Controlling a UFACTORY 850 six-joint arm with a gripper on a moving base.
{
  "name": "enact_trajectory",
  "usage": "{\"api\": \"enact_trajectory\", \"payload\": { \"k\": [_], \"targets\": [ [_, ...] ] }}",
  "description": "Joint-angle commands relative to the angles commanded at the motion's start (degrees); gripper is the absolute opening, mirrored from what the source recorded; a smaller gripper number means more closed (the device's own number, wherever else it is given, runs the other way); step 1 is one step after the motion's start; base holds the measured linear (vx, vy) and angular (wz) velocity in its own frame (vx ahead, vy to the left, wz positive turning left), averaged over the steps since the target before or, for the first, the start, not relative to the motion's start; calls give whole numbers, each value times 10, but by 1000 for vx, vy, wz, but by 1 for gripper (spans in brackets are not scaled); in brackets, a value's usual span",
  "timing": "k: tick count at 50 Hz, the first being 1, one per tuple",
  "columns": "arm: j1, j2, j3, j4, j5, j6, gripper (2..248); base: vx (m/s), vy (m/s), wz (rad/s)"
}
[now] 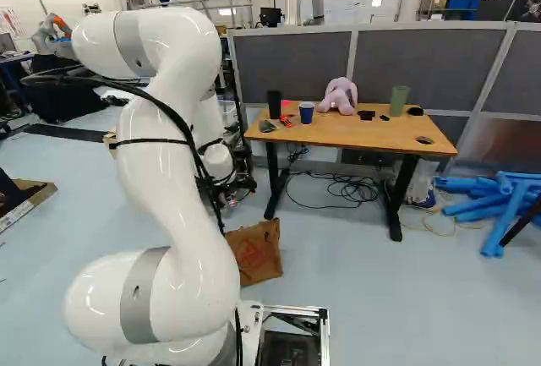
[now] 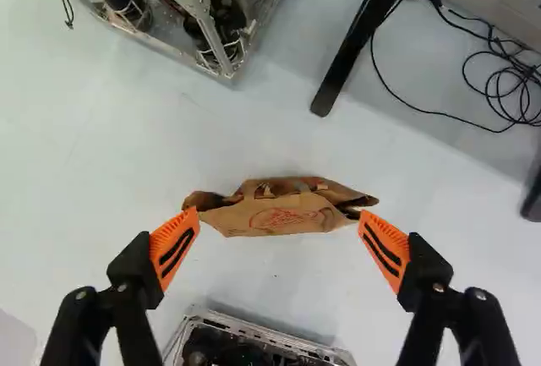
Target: Pick up the bag on the ground and place it on the table
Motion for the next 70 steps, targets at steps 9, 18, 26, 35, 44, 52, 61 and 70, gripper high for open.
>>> {"api": "enact_trajectory", "payload": {
  "k": [9, 18, 26, 35, 44, 52, 61, 70],
  "targets": [
    [0, -20, -11, 0, 0, -52, 247, 0, 0, 0],
    [0, -40, -23, 0, 0, -106, 247, 0, 0, 0],
    [0, -57, -34, 0, 0, -154, 247, 0, 0, 0],
    [0, -77, -46, 0, 0, -208, 247, 0, 0, 0],
    [0, -97, -59, 0, 0, -262, 247, 0, 0, 0],
    [0, -114, -70, 0, 0, -311, 247, 0, 0, 0],
    [0, -134, -83, 0, 0, -365, 247, 0, 0, 0],
    [0, -154, -96, 0, 0, -419, 247, 0, 0, 0]
  ]
}}
